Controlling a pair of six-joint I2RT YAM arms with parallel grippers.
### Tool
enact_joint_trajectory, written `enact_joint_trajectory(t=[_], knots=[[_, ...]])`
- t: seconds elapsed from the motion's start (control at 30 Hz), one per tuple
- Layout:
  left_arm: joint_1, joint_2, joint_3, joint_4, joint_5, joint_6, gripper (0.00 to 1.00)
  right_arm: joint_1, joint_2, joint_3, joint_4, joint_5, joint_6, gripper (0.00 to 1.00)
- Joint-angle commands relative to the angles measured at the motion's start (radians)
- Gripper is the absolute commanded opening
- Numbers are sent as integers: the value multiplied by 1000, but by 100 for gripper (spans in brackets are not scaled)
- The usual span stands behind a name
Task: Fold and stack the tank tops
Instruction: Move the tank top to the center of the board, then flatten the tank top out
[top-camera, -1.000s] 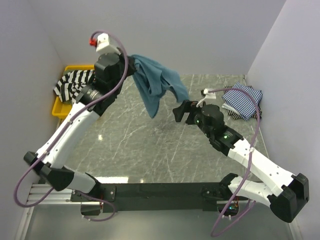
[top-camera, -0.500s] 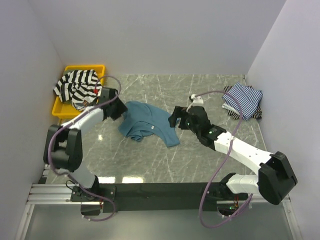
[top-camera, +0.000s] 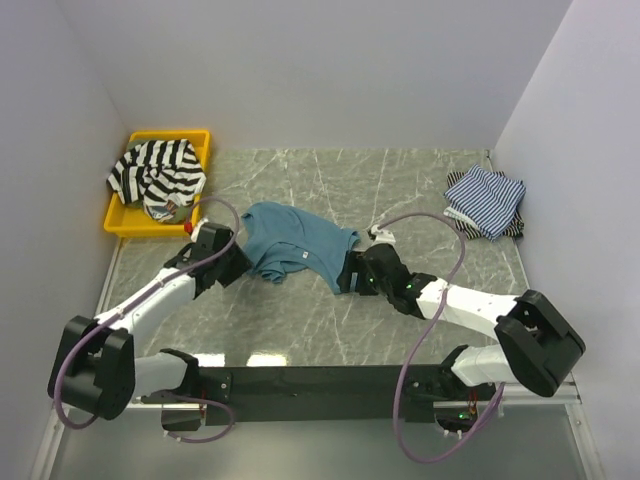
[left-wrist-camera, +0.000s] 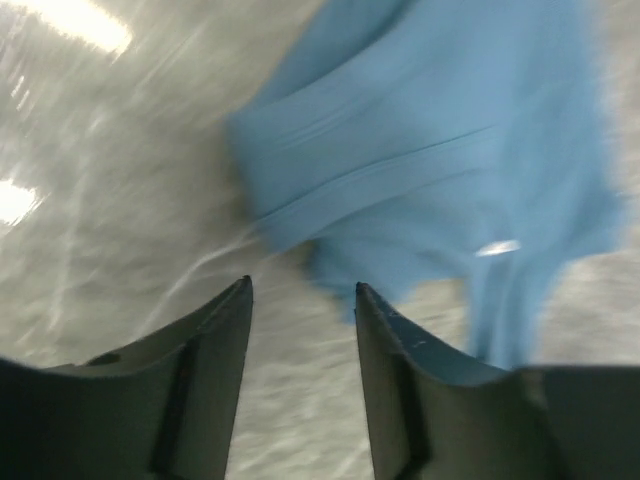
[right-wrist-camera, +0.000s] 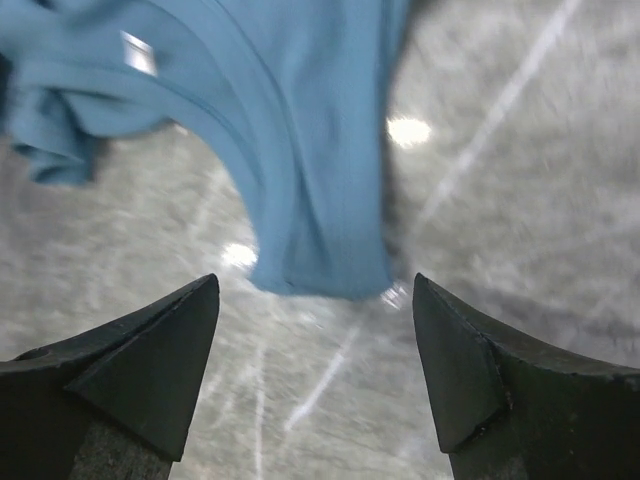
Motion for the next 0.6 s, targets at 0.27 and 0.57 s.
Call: enact_joint_trajectory(t=[0.27,0.57], knots=[[6,190,-64,202,-21,-28,50,27,98,-36,63,42,133,78],[7,91,-93,227,-93,-25,46,27,100,-31,61,81,143,58]])
